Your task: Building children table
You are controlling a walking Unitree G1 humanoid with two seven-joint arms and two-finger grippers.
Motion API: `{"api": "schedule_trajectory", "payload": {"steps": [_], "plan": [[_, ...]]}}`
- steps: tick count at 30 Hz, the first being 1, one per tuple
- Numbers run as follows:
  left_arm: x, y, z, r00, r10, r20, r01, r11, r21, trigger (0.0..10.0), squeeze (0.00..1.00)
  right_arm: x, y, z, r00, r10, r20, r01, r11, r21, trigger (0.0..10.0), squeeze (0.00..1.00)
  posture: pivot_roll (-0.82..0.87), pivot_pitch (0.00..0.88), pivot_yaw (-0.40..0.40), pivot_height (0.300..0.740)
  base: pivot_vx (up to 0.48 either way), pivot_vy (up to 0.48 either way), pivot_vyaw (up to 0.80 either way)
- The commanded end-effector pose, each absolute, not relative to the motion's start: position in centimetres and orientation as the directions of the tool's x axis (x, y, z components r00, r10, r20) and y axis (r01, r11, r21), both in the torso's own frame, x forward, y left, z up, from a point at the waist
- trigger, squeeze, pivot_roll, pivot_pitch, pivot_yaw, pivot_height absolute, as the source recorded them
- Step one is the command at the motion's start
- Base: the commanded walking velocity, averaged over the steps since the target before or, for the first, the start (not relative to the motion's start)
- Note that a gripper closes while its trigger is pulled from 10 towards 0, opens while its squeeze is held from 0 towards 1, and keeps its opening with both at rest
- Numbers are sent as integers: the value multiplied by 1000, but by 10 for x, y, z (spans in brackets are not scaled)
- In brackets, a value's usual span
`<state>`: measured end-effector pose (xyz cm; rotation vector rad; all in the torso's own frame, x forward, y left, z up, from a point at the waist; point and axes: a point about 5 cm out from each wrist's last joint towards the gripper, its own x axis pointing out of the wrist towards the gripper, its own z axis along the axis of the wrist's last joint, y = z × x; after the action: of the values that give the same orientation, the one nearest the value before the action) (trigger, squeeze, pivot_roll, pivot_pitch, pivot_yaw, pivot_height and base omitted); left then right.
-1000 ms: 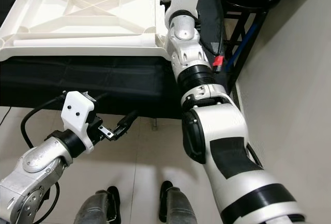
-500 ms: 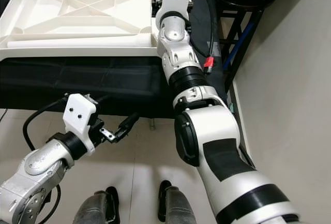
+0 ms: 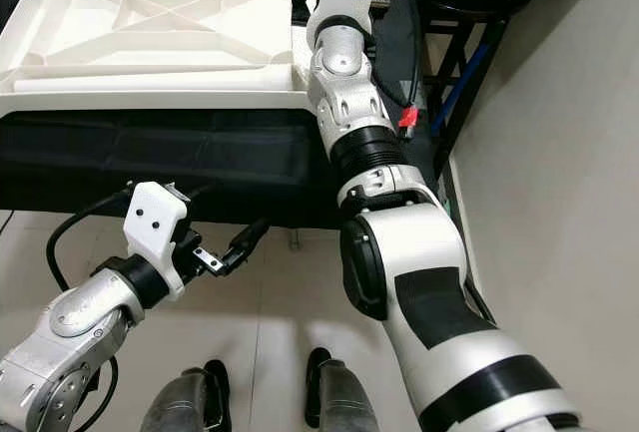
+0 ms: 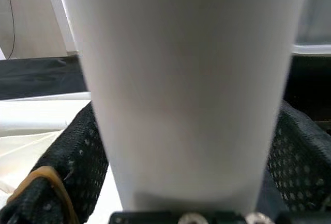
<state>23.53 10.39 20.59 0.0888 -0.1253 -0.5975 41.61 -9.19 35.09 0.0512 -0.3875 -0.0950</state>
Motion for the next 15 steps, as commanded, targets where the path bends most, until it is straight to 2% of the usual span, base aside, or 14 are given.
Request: {"api": "schedule_trajectory", "payload": {"steps": [1,15], "plan": [[234,105,201,824,-561,76,552,826,118,10000,0,415,-91,345,924,-93,370,82,996,45,10000,0,166,276,-68,740,0,0,0],[234,105,200,825,-559,77,549,827,118,10000,0,409,-88,343,916,-85,391,69,996,54,10000,0,167,277,-68,740,0,0,0]]}}
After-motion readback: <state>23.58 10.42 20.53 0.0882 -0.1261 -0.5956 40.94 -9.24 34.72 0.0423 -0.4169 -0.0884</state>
